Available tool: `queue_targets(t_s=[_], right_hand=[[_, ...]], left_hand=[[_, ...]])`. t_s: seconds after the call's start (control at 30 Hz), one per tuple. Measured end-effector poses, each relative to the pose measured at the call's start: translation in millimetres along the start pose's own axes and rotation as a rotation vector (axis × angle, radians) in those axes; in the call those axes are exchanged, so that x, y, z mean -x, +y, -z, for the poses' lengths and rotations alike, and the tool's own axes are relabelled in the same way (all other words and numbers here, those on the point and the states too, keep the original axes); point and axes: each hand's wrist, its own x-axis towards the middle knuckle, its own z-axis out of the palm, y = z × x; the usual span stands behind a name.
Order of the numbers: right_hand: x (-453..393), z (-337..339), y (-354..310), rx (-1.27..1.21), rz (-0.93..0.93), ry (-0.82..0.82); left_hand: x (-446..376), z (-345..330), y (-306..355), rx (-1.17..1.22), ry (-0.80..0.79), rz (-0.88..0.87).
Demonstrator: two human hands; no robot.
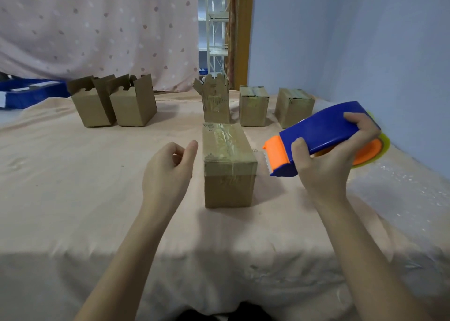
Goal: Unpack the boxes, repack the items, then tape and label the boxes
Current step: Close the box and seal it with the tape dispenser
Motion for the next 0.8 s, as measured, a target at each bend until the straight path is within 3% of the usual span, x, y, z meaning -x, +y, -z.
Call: queue_targets(t_s=[0.17,0.33,0.57,0.8], right_hand=[[-6,6,0,0.010,0.054,0.096],[-18,21,11,-0.016,-0.004,0.175],[-20,28,21,0.073,0.034,-0.005],[-27,19,21,0.069,0.017,-0.063]], left_hand=[[1,-8,3,-0.110,0.073,-0.131],[-7,2,0,-0.158,0.117,-0.136],[-14,11,-14,-0.076,-0.067,-0.028],[-24,15,-13,0.046,-0.067,0.020]])
